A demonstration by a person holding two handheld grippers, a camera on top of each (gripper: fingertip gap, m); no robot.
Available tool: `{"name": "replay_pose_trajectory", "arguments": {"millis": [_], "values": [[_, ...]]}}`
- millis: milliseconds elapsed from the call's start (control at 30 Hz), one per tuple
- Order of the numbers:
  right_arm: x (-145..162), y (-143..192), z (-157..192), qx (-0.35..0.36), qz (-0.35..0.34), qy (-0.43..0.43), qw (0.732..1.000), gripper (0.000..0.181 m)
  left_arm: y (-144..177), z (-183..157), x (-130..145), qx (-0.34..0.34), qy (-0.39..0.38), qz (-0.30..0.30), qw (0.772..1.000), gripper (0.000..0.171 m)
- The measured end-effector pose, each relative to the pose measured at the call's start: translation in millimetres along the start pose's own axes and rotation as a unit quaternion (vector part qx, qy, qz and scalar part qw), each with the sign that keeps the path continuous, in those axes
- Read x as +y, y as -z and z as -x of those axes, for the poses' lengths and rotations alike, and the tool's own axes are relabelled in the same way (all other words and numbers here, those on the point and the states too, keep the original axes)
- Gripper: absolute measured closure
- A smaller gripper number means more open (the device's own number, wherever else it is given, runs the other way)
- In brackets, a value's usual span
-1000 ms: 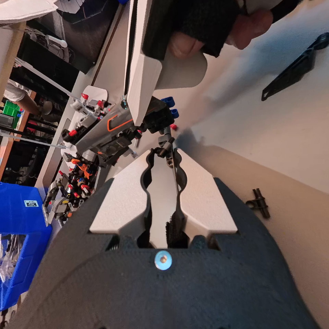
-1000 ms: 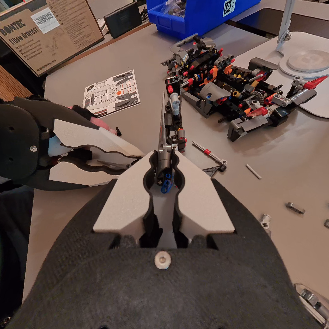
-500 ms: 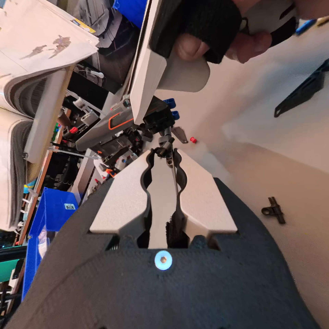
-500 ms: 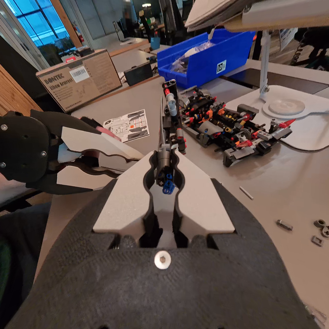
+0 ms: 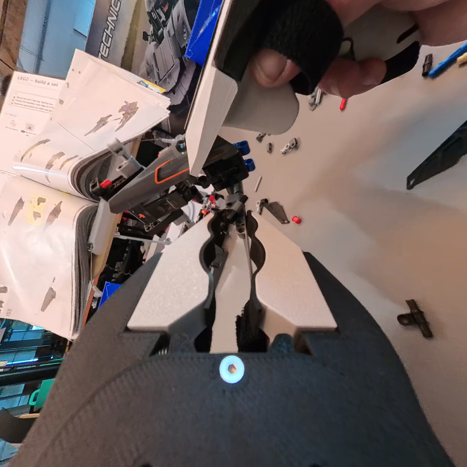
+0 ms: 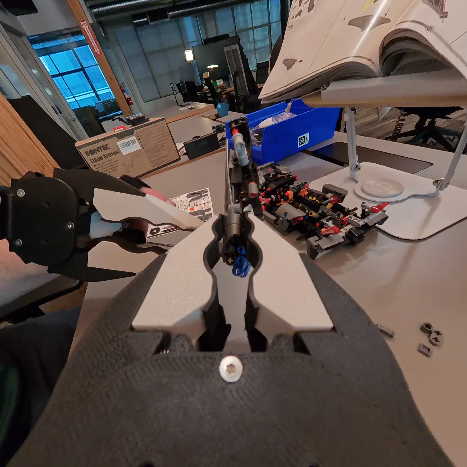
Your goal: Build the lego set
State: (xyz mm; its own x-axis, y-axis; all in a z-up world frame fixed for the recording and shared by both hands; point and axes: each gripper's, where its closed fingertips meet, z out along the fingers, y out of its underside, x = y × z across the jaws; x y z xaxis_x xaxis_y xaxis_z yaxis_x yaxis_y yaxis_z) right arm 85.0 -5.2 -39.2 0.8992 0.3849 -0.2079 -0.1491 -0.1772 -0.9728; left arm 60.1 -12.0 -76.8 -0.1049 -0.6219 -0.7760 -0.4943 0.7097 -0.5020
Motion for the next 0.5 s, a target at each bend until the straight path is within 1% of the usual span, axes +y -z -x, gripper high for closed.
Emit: {"name": "replay_pose_trajectory", "arguments": {"millis": [133,333,500], "values": [[-5,4,-1,0.006,-0.011,0.006,1.0,0.169,0,2,-6,-0.007,-0.005,-0.003,1.0,0.151],[-11,8,-2,0.019,-0.02,0.025,0.999,0.169,-3,1,-5,-0.017,0.005,0.005,1.0,0.143],[-15,12,-3,0.025,-0.028,0.028,0.999,0.169,0,4,-2,-0.017,0.047,0.016,0.999,0.14]]}}
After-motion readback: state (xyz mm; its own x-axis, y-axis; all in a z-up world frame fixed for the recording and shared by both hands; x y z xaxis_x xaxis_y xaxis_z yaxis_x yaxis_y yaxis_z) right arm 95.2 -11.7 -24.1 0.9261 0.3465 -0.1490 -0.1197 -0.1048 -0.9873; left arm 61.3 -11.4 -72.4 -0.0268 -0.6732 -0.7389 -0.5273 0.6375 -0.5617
